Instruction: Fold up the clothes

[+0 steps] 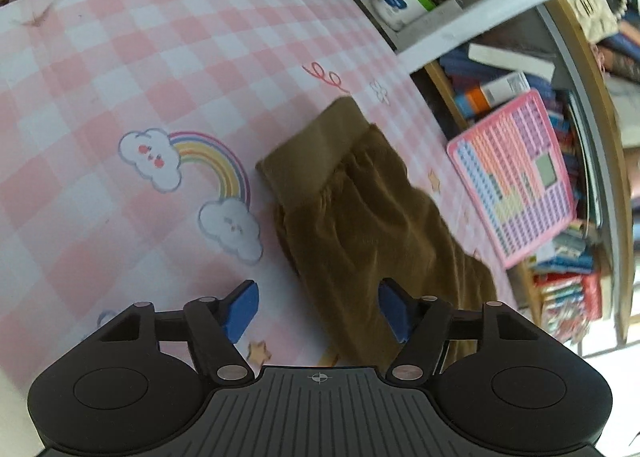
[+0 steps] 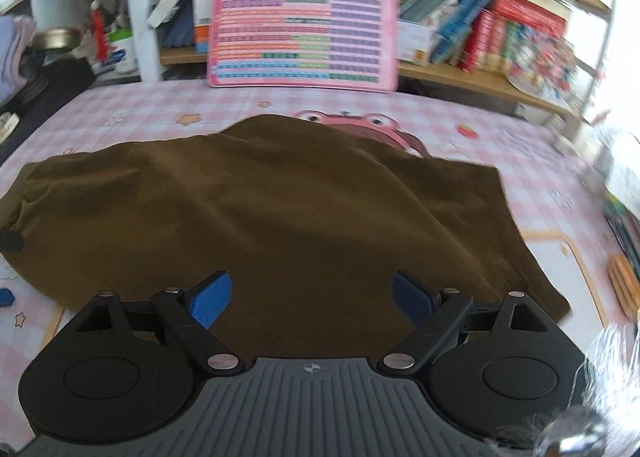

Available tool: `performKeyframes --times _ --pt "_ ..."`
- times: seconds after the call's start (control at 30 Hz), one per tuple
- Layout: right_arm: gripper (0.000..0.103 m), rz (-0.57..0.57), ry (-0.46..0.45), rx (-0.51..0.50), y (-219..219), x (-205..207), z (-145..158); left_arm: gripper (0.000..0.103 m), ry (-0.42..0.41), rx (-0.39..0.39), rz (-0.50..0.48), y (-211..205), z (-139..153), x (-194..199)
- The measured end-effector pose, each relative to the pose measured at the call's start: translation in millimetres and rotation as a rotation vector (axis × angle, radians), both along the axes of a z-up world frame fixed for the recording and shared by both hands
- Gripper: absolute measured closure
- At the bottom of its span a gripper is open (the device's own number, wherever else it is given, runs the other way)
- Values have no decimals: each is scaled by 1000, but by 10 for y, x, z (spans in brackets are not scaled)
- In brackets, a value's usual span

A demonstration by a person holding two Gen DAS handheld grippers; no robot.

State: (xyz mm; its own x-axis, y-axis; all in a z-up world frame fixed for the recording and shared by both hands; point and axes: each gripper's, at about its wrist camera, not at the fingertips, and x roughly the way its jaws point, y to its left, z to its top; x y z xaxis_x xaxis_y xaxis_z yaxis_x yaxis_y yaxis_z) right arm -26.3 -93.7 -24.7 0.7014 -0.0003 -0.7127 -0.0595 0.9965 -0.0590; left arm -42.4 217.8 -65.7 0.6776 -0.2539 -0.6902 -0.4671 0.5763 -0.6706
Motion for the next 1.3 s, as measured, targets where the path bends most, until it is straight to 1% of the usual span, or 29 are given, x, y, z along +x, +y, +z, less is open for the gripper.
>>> performKeyframes --times 0.27,0.37,0.47,0.63,0.7,0.83,0.97,1.03,1.13,1.2,1.23,1.27,1.3 --pt "16 80 -34 -66 480 538 -74 37 -2 -30 28 66 -22 252" --pt "16 123 -56 -83 679 782 -76 37 2 -26 24 68 -19 262" --pt "16 141 -64 -110 847 1022 -108 36 -1 -22 13 73 -18 259" --pt "15 167 -19 -154 1018 1215 -320 35 -12 -16 -2 76 -17 238" --pt "14 158 -37 -149 1012 1187 -341 35 -14 -24 4 86 -24 230" --pt "14 159 -38 -149 971 988 -280 36 -22 -46 24 108 -46 225" --pt "14 223 -27 -154 959 520 -253 37 -40 -76 59 143 -80 234" --pt "14 256 -9 -171 967 279 -274 37 -48 -76 67 139 -84 249" --pt "14 269 -7 -193 1001 168 -291 44 -53 -61 84 114 -90 255" --pt "14 275 -8 -208 1025 113 -301 44 -53 -68 110 103 -101 251" --pt "14 278 -8 -215 1036 85 -305 46 -50 -65 116 96 -104 253" --pt "14 281 -8 -223 1048 57 -310 53 -48 -61 122 89 -107 255" --pt "14 284 -12 -226 1051 43 -314 57 -45 -58 129 82 -111 258"
